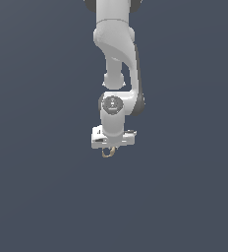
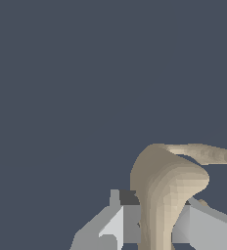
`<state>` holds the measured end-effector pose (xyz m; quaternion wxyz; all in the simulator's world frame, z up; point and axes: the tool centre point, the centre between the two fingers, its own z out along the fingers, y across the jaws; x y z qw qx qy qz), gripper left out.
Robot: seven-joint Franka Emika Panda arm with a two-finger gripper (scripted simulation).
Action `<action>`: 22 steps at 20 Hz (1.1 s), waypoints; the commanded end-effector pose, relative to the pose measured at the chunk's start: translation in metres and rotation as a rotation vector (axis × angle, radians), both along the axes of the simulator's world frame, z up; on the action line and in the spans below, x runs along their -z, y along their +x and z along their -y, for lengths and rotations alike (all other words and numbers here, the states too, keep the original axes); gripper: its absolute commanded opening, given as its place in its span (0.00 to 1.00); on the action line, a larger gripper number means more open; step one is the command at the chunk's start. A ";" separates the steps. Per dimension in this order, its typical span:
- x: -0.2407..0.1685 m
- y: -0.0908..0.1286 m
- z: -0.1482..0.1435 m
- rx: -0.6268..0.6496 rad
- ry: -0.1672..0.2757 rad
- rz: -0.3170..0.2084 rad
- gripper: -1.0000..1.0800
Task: Pick up the object and move it to a goal position.
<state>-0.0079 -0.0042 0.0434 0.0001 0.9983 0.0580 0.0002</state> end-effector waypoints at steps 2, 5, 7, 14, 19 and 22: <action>-0.009 -0.001 -0.005 0.000 0.000 0.001 0.00; -0.022 -0.004 -0.012 0.000 0.000 0.001 0.00; -0.034 -0.006 -0.018 0.000 0.000 0.001 0.00; -0.092 -0.015 -0.049 -0.001 -0.001 0.001 0.00; -0.147 -0.024 -0.078 -0.001 -0.001 0.000 0.00; -0.179 -0.029 -0.096 -0.001 -0.002 0.000 0.00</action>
